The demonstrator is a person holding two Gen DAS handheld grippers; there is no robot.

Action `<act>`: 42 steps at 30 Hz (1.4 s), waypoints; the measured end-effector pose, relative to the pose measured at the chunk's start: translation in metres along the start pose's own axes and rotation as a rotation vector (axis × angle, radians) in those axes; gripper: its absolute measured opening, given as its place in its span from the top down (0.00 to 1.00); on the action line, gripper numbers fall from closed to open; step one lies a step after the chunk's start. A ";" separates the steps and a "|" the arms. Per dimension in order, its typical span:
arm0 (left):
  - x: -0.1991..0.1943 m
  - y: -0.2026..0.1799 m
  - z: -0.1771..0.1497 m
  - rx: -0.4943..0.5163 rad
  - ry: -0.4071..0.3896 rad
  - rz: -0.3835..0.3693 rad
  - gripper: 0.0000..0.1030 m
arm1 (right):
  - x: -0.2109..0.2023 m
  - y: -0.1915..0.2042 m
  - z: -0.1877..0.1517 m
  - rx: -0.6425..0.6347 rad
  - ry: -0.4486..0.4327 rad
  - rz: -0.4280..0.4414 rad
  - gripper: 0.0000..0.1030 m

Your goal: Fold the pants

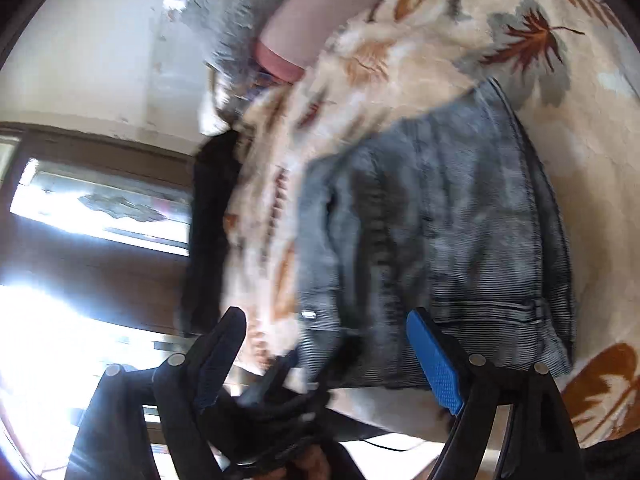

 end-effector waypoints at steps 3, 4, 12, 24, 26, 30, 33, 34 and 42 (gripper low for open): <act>-0.024 -0.001 0.008 -0.006 -0.099 -0.005 0.24 | -0.012 -0.007 0.001 0.021 -0.029 0.086 0.22; -0.037 0.000 0.013 -0.016 -0.165 0.008 0.24 | -0.014 -0.005 0.003 0.012 -0.020 0.060 0.22; -0.019 0.040 0.003 -0.224 -0.104 -0.024 0.24 | -0.039 0.102 0.056 -0.287 -0.053 -0.130 0.22; -0.016 0.038 0.004 -0.199 -0.096 -0.050 0.24 | 0.136 0.182 0.120 -0.757 0.268 -0.834 0.25; -0.016 0.038 0.004 -0.191 -0.096 -0.049 0.24 | 0.150 0.170 0.119 -0.777 0.342 -0.890 0.54; -0.014 0.039 0.004 -0.200 -0.088 -0.067 0.24 | 0.139 0.162 0.122 -0.811 0.336 -0.903 0.80; -0.014 0.038 0.004 -0.195 -0.086 -0.061 0.24 | 0.121 0.160 0.142 -0.756 0.219 -0.885 0.84; -0.014 0.038 0.004 -0.189 -0.089 -0.057 0.24 | 0.115 0.158 0.149 -0.733 0.180 -0.882 0.84; -0.014 0.039 0.003 -0.173 -0.101 -0.042 0.24 | 0.064 0.164 0.171 -0.657 -0.115 -0.894 0.82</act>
Point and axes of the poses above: each gripper's, at about its wrist camera, not at the fingertips, and x roughly the way its jaws point, y to its left, z to its top, the point moved 5 cm from there along x, roughly the way its jaws point, and after that the axes turned 8 degrees about -z, right-handed, at the moved point
